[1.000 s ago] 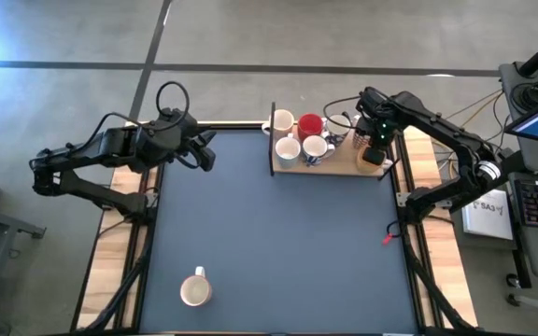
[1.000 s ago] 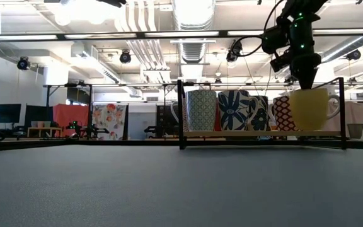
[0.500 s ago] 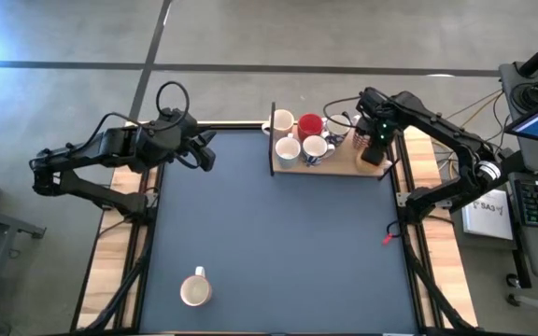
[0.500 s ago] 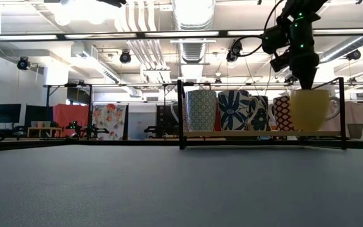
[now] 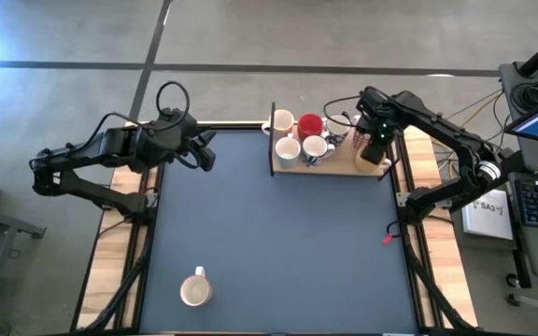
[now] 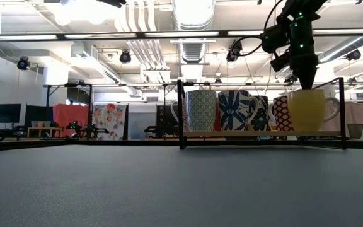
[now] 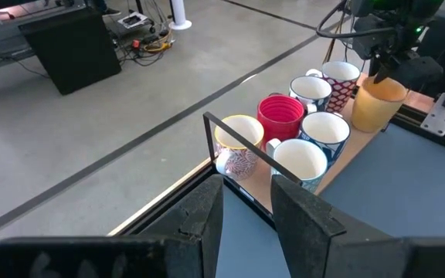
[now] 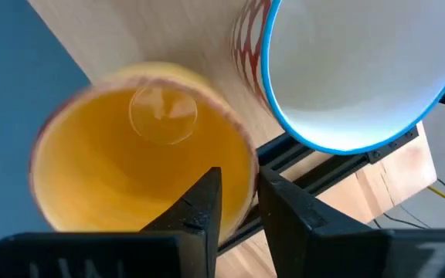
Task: Place coffee mugs
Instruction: Put the yellow mug on the shelf, then put the gray mug on the shelf
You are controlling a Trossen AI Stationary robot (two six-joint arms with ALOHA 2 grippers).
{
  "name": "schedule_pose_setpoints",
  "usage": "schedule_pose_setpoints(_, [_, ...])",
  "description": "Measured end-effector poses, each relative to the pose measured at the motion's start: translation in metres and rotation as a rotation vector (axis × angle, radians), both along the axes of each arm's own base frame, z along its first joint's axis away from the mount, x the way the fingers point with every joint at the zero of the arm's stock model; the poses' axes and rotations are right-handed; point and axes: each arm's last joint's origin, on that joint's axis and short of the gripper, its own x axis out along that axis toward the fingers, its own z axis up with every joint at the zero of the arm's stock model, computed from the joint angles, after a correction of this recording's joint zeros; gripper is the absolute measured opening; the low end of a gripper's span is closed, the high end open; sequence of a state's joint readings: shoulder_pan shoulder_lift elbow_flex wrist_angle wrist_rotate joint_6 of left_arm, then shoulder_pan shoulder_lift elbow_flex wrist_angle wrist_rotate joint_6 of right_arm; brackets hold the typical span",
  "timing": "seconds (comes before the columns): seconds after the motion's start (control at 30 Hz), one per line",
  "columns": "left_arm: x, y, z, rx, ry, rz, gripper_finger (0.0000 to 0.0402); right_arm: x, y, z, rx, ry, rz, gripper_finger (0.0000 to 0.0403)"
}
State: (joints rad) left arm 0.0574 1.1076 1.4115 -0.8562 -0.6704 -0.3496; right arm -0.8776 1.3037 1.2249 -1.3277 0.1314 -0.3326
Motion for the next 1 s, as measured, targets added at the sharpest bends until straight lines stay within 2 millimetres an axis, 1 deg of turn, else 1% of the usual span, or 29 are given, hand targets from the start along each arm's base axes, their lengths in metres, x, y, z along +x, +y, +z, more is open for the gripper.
schedule_pose_setpoints(0.2, [-0.001, 0.000, -0.001, -0.001, 0.012, 0.000, 0.0094, 0.001, -0.001, 0.007, -0.018, -0.016, -0.003, 0.0066])
schedule_pose_setpoints(0.4, [-0.001, 0.000, -0.001, -0.001, 0.015, 0.000, 0.0094, 0.002, -0.003, 0.022, -0.050, -0.046, -0.033, 0.0072])
schedule_pose_setpoints(0.6, [-0.001, 0.000, -0.001, -0.004, 0.015, -0.005, 0.0094, 0.000, 0.001, 0.036, -0.028, -0.083, -0.184, 0.0070])
schedule_pose_setpoints(0.8, [0.002, -0.004, -0.003, -0.088, 0.018, -0.137, 0.0094, 0.008, 0.013, 0.040, 0.065, -0.201, -0.304, 0.0061])
schedule_pose_setpoints(1.0, [0.005, -0.008, -0.014, -0.190, 0.112, -0.260, 0.0094, 0.024, 0.034, 0.043, 0.073, -0.237, -0.351, 0.0061])
